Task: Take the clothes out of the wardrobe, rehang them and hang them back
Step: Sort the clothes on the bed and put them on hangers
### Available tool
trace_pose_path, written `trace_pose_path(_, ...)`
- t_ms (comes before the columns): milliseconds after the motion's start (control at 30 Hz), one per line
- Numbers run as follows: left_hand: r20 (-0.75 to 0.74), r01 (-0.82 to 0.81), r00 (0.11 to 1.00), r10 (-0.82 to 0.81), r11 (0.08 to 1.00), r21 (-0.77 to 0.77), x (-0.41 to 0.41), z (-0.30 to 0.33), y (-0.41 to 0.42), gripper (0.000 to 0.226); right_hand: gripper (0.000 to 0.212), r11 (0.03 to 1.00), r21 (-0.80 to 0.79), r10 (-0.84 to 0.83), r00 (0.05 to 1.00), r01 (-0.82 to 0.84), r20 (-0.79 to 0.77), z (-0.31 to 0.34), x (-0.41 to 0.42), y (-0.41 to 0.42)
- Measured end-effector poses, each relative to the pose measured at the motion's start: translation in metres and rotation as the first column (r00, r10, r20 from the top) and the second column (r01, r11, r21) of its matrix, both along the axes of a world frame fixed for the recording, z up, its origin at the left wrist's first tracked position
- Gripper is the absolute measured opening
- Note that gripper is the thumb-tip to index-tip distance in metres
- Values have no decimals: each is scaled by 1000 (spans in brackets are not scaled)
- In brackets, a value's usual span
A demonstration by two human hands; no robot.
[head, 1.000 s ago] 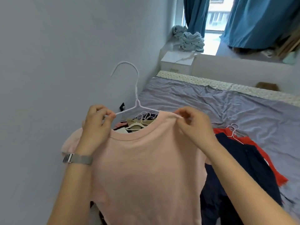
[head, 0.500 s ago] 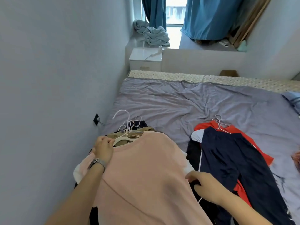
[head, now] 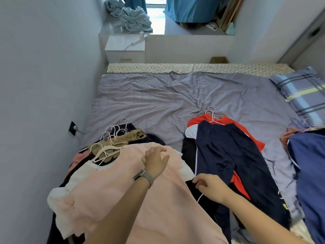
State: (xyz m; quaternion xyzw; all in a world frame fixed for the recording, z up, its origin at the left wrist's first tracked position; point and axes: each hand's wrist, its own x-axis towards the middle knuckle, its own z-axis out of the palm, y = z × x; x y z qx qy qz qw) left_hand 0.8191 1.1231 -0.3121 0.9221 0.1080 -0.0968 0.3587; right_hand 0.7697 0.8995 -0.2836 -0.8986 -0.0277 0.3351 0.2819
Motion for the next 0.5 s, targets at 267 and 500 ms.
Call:
trace_pose_path(267,-123,64,990,-70,996,-55,-11,-13,-120,31,36,983,-8,-184,983,184,18,-11,30,-108)
trace_pose_path(500,-155,-134,979,134,991,11,-12,-31,-214,27,22,979,29,-202,979,201,8,-65,73,-252)
